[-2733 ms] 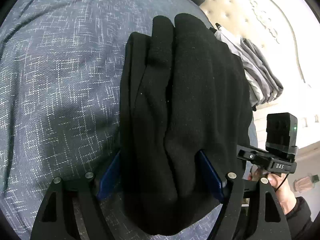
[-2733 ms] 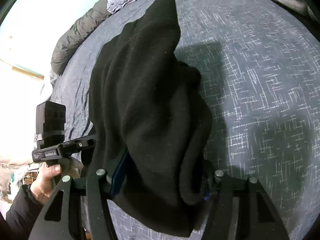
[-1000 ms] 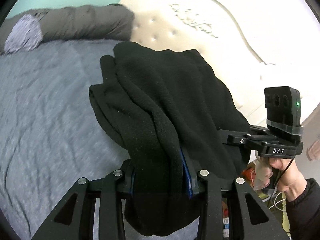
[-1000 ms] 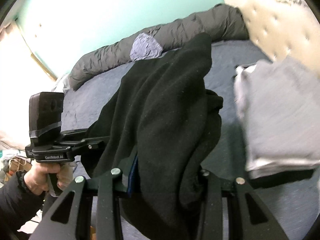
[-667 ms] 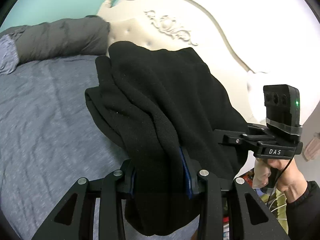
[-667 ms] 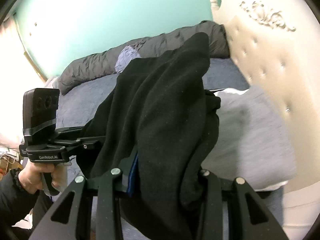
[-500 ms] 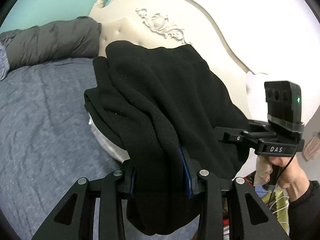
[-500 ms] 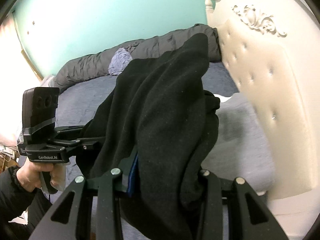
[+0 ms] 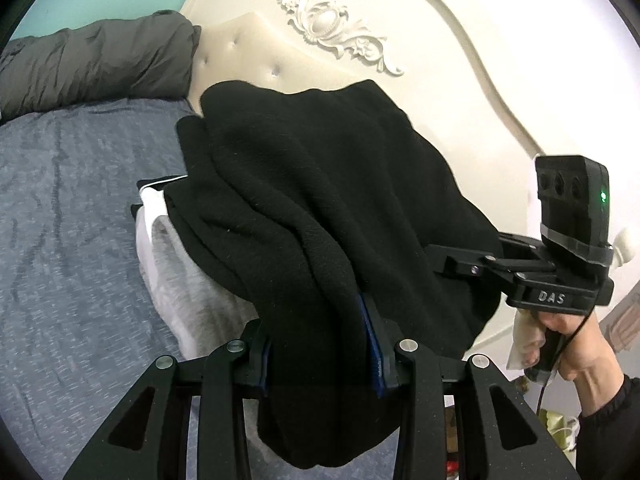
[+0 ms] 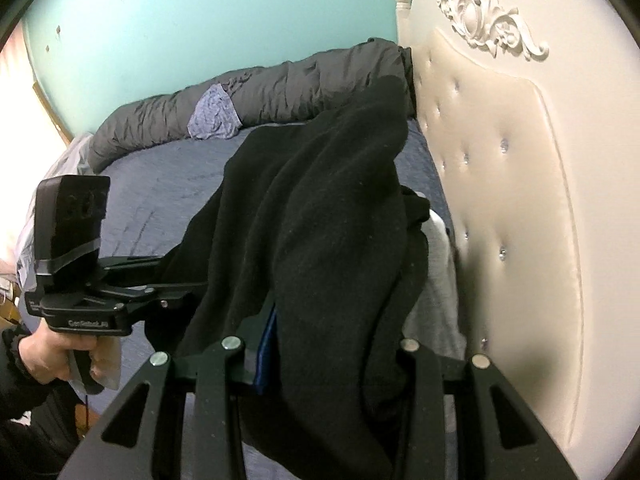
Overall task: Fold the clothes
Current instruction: 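Carry the black sweatshirt with both grippers over the stack of folded grey clothes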
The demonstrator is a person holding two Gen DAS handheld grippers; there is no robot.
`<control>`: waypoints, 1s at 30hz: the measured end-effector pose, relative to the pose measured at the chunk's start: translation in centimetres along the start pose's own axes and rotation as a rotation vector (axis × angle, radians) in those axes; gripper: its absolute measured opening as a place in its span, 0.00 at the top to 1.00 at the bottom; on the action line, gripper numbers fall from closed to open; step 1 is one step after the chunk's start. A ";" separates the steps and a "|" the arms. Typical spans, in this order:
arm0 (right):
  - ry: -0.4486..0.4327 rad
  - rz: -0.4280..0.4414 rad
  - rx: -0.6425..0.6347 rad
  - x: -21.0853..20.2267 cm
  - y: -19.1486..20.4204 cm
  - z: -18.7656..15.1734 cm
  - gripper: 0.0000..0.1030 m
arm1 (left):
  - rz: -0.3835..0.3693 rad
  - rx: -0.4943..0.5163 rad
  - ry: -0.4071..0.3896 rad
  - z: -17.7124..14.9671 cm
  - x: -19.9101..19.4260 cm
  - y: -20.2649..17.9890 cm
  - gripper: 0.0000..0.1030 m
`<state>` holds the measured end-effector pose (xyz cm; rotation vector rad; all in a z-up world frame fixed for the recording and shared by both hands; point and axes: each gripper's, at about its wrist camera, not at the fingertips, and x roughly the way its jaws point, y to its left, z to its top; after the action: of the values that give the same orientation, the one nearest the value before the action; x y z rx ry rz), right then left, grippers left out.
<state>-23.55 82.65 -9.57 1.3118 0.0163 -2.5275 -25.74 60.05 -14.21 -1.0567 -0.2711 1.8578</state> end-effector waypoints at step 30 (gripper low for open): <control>-0.319 -0.131 0.189 -4.1 -1.9 -3.1 0.81 | 0.077 0.021 0.038 -1.5 1.7 0.0 0.55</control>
<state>-19.34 85.98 -8.32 0.9817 -0.2149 -2.8822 -24.92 61.11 -16.07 -1.1003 -0.1904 1.9033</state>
